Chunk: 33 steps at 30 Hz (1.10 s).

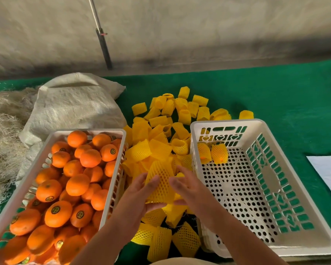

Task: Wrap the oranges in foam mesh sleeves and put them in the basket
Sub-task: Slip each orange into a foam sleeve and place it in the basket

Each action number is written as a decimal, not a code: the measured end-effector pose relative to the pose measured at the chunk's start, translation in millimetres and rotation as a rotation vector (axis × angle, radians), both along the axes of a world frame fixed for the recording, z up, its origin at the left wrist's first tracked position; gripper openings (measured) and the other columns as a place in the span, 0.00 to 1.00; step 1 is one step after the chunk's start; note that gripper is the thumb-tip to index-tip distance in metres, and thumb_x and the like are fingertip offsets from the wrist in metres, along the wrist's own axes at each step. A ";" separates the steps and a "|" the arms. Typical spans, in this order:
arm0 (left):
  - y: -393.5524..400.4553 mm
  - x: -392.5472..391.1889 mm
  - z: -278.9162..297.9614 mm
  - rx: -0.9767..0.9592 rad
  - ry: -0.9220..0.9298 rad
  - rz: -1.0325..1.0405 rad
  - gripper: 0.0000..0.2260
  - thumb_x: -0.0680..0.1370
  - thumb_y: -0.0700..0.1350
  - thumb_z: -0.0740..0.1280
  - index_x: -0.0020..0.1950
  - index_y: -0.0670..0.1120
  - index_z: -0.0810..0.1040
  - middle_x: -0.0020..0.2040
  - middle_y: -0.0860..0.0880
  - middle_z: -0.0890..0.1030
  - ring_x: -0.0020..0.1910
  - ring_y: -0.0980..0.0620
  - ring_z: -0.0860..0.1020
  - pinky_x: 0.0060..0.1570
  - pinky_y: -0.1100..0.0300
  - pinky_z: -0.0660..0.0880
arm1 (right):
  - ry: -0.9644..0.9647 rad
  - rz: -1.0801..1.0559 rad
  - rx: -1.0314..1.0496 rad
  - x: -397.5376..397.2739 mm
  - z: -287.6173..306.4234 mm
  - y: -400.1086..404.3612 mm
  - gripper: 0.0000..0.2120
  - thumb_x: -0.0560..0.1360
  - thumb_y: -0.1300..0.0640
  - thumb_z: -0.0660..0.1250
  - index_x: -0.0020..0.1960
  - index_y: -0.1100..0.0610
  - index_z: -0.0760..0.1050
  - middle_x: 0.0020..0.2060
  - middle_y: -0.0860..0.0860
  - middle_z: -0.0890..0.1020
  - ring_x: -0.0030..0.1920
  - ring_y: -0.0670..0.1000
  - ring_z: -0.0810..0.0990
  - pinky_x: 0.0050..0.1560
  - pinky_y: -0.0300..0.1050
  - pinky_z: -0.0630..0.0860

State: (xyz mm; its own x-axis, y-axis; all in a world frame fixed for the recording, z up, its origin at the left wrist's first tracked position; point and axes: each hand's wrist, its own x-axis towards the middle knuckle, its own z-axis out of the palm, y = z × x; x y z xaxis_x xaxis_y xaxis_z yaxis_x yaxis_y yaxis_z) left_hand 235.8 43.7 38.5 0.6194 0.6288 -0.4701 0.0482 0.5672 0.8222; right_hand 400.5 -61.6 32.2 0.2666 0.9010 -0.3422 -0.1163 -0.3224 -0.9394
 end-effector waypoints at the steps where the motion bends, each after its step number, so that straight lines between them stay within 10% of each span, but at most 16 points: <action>1: -6.3 4.8 1.2 0.021 0.023 -0.036 0.21 0.78 0.62 0.72 0.68 0.56 0.81 0.64 0.47 0.83 0.62 0.44 0.83 0.52 0.46 0.84 | 0.035 -0.020 0.006 0.2 -3.3 0.2 0.32 0.73 0.29 0.70 0.73 0.35 0.69 0.65 0.45 0.82 0.60 0.46 0.84 0.56 0.48 0.84; 5: -14.9 15.1 8.2 0.054 0.121 -0.226 0.38 0.66 0.75 0.73 0.73 0.61 0.76 0.69 0.57 0.79 0.69 0.52 0.77 0.56 0.45 0.83 | 0.126 -0.187 0.026 7.4 -12.0 0.0 0.20 0.74 0.38 0.74 0.64 0.41 0.79 0.57 0.48 0.86 0.57 0.51 0.85 0.56 0.54 0.84; 8: -2.7 -7.2 -1.6 0.557 0.389 -0.272 0.35 0.67 0.79 0.68 0.70 0.64 0.75 0.70 0.63 0.75 0.71 0.54 0.74 0.61 0.57 0.77 | 0.219 -0.279 0.040 43.3 -18.9 -4.7 0.22 0.72 0.39 0.77 0.64 0.41 0.79 0.58 0.50 0.86 0.57 0.53 0.86 0.56 0.56 0.84; 12: 16.0 -58.0 -41.2 1.085 1.011 -0.189 0.36 0.76 0.71 0.62 0.81 0.56 0.64 0.82 0.51 0.59 0.81 0.47 0.57 0.76 0.42 0.63 | 0.009 -0.551 -0.122 126.2 -45.6 -4.8 0.35 0.69 0.37 0.78 0.70 0.46 0.71 0.56 0.52 0.83 0.52 0.53 0.85 0.47 0.48 0.82; 16: 1.6 -83.5 -79.1 1.035 1.213 -0.111 0.51 0.65 0.71 0.58 0.82 0.43 0.64 0.80 0.38 0.64 0.77 0.31 0.64 0.72 0.31 0.64 | -0.170 -0.705 -0.303 207.5 -97.1 -5.0 0.29 0.74 0.46 0.78 0.68 0.55 0.70 0.55 0.54 0.80 0.48 0.50 0.79 0.41 0.44 0.74; 21: -1.5 -84.0 -92.0 0.975 1.221 -0.123 0.48 0.64 0.65 0.60 0.78 0.40 0.70 0.72 0.32 0.73 0.65 0.24 0.75 0.60 0.25 0.71 | -0.261 -0.722 -0.411 263.5 -143.8 -0.2 0.36 0.73 0.48 0.79 0.76 0.54 0.70 0.63 0.58 0.79 0.60 0.61 0.78 0.63 0.58 0.78; 28: 11.4 -112.5 -119.3 0.949 1.273 -0.255 0.52 0.62 0.68 0.64 0.84 0.55 0.57 0.82 0.61 0.55 0.70 0.35 0.71 0.63 0.31 0.71 | -0.341 -0.672 -0.420 294.0 -165.3 30.6 0.29 0.76 0.49 0.76 0.73 0.55 0.73 0.59 0.56 0.81 0.51 0.55 0.78 0.48 0.47 0.73; 33: 17.4 -130.2 -141.3 0.895 1.306 -0.277 0.54 0.59 0.68 0.67 0.84 0.58 0.56 0.82 0.64 0.53 0.71 0.38 0.69 0.64 0.33 0.71 | -0.340 -0.696 -0.447 308.4 -182.5 41.3 0.33 0.77 0.47 0.74 0.78 0.53 0.67 0.68 0.57 0.77 0.62 0.60 0.78 0.62 0.57 0.77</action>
State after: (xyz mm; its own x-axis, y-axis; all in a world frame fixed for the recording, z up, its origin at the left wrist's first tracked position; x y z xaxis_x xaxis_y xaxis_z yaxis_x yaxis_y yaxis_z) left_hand 105.5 61.1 -102.7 0.2447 0.9209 -0.3035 0.9633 -0.1952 0.1843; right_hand 708.9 -20.3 -150.3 0.8543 0.2985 -0.4256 -0.1605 -0.6273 -0.7621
